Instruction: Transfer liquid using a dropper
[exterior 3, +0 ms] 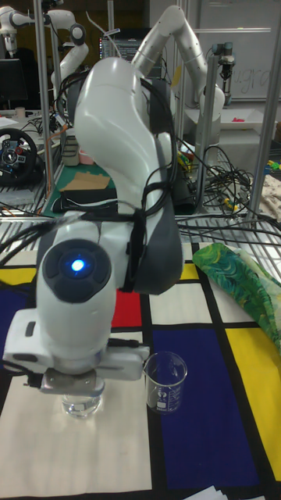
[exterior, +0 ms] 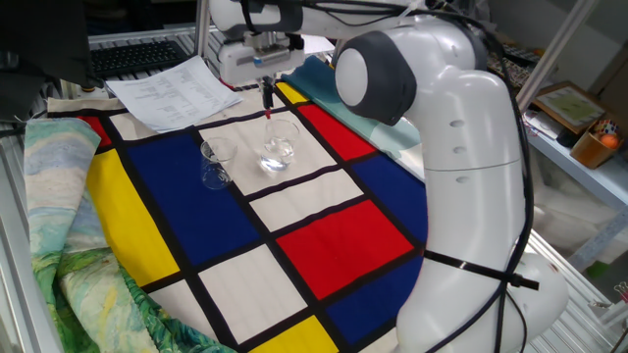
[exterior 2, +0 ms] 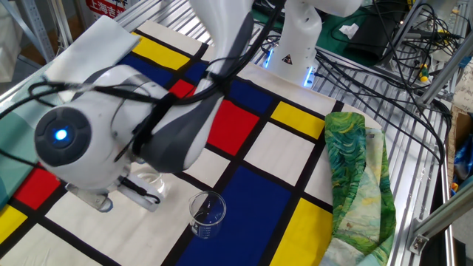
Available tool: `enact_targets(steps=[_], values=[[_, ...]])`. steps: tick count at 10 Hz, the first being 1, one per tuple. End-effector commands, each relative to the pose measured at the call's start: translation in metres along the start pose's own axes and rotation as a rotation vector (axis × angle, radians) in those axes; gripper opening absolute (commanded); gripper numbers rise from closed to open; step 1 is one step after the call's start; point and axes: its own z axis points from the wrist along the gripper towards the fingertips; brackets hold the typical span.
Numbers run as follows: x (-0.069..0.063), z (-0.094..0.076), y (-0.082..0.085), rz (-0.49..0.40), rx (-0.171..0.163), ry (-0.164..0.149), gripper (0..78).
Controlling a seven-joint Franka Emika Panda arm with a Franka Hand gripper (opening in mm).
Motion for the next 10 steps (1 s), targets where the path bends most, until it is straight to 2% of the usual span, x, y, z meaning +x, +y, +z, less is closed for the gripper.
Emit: enact_targets(steps=[1,2,5,7,10], values=[[-0.002,0.007,-0.007,-0.022,-0.025,0.027,1.1],[-0.002,0.007,-0.007,-0.018,-0.028,0.034,1.1],[0.002,-0.008,-0.01,-0.019,-0.03,0.063,1.1],[0.003,-0.011,-0.008,-0.01,-0.028,0.064,1.1],[0.014,-0.02,-0.007,-0.003,-0.035,0.054,1.1]])
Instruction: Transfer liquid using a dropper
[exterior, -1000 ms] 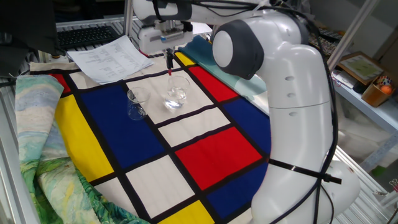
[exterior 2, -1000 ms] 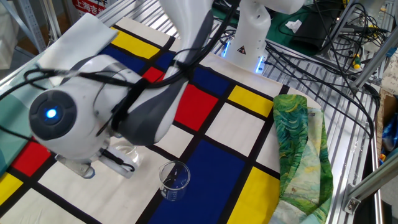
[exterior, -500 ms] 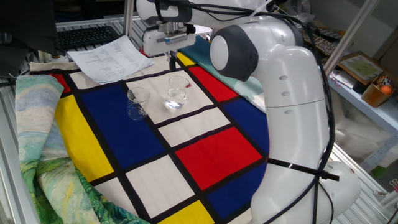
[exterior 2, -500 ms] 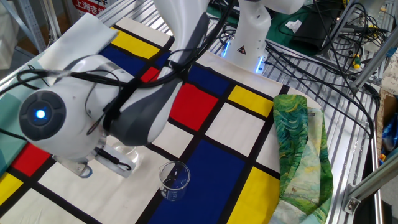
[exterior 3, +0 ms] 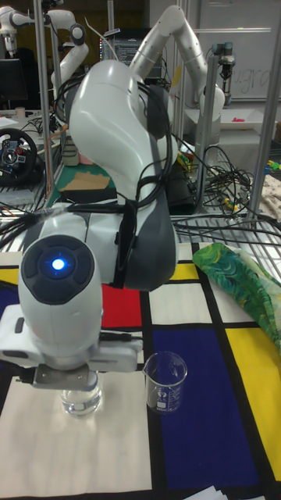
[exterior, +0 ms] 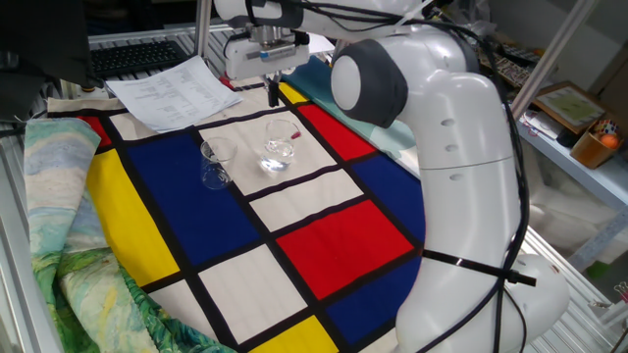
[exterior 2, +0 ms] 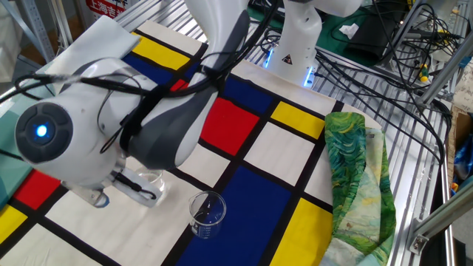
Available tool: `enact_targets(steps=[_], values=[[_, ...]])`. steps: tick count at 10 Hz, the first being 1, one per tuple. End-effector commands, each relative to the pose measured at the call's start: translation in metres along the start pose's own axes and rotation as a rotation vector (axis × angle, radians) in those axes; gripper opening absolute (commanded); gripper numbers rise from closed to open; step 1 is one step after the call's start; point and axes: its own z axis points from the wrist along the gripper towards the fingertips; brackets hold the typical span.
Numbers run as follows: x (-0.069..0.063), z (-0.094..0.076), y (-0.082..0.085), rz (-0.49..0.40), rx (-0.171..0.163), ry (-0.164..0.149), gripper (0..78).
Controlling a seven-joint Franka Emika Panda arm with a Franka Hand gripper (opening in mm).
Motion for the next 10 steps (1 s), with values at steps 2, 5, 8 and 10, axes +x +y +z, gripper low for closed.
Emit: enact_targets(steps=[2,5,8,10], values=[[0.012,-0.009,0.0,0.008,-0.001,-0.021,1.1],[0.03,-0.006,0.009,0.059,-0.006,-0.096,1.1],[0.048,-0.006,0.013,0.087,-0.014,-0.133,1.1],[0.06,-0.007,0.015,0.105,-0.017,-0.16,1.1]])
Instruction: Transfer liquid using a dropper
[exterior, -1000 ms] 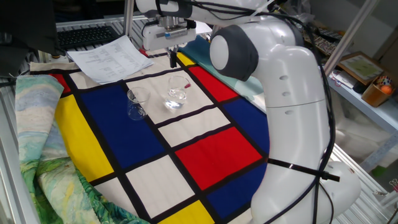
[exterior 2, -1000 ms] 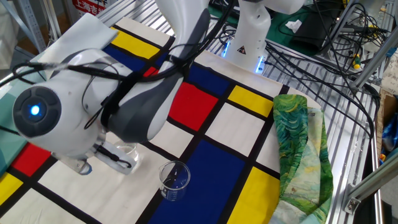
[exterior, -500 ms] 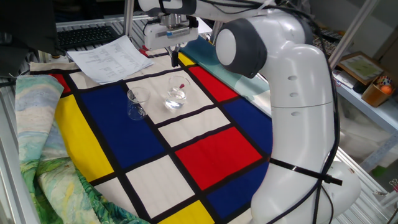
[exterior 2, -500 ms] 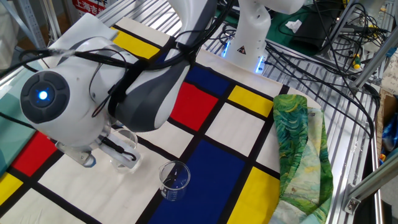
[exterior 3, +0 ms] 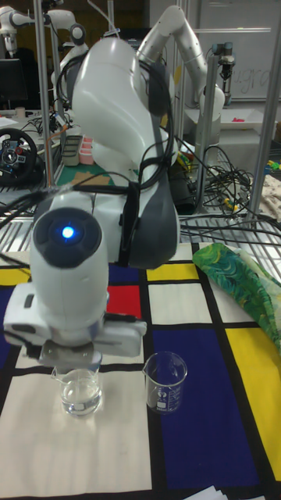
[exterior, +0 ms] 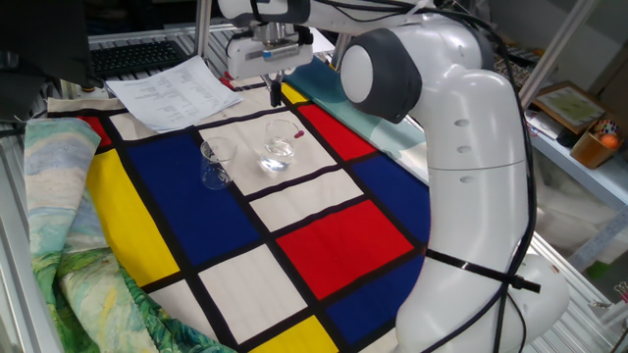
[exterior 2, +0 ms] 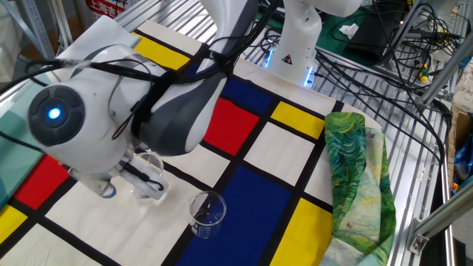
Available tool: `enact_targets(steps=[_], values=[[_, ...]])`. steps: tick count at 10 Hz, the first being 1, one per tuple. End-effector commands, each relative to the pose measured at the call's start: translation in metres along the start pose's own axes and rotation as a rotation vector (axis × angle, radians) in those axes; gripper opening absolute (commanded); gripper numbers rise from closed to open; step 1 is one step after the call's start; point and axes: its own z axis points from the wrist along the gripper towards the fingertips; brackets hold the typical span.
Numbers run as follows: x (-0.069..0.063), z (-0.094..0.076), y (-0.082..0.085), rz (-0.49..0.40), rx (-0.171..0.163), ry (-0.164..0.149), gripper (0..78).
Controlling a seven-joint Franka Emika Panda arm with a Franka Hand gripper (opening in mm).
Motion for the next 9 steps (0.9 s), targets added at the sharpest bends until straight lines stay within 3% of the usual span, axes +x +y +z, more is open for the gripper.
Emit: enact_targets(steps=[1,2,7,9], values=[[0.034,-0.004,0.007,0.066,-0.01,-0.102,1.1],[0.042,-0.002,0.009,0.085,-0.014,-0.133,1.1],[0.056,-0.014,0.002,0.092,-0.021,-0.143,1.1],[0.062,-0.014,0.003,0.114,-0.026,-0.178,1.1]])
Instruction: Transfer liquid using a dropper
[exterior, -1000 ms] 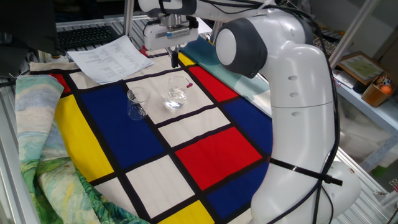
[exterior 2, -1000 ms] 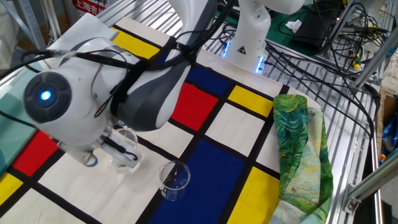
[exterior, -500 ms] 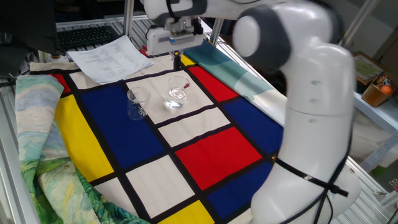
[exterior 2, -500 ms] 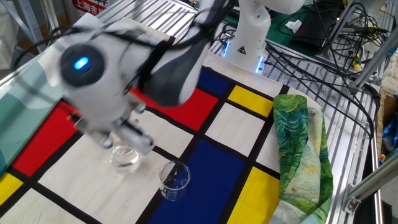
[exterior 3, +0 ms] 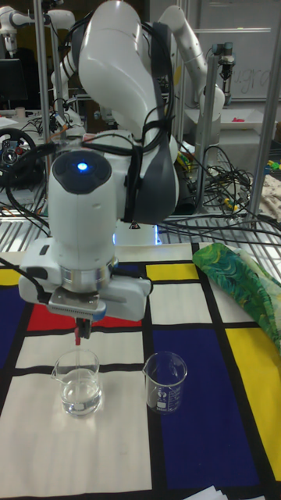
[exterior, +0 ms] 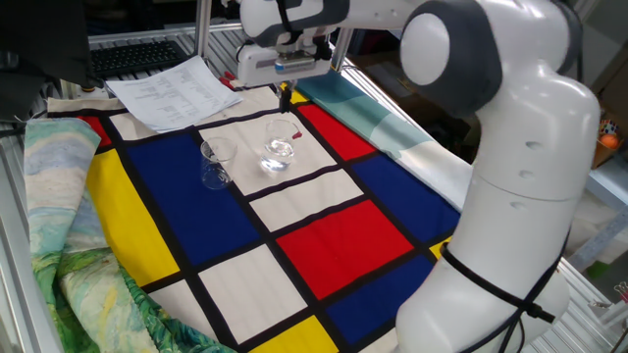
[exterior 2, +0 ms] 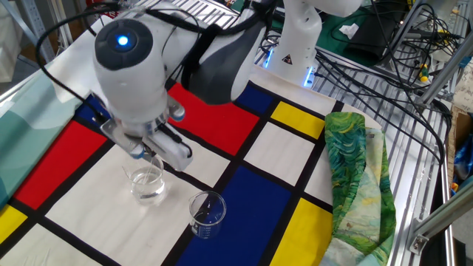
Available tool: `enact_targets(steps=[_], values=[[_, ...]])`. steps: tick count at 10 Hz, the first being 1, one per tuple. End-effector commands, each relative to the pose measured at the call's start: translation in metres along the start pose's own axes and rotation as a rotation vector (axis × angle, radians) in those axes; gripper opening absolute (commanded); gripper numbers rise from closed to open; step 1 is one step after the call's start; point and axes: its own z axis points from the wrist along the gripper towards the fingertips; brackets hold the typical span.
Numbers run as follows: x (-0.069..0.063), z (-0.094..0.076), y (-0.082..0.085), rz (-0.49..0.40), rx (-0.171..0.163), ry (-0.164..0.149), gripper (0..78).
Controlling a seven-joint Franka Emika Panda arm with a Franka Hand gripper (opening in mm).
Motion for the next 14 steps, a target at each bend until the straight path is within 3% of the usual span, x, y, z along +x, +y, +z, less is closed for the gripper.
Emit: enact_targets(steps=[1,5,6,14], values=[[0.007,-0.003,-0.001,0.03,-0.011,-0.053,1.1],[0.013,-0.002,-0.004,0.062,-0.034,-0.087,1.1],[0.018,0.001,-0.005,0.074,-0.044,-0.112,1.1],[0.041,0.01,-0.011,0.097,-0.089,-0.203,1.1]])
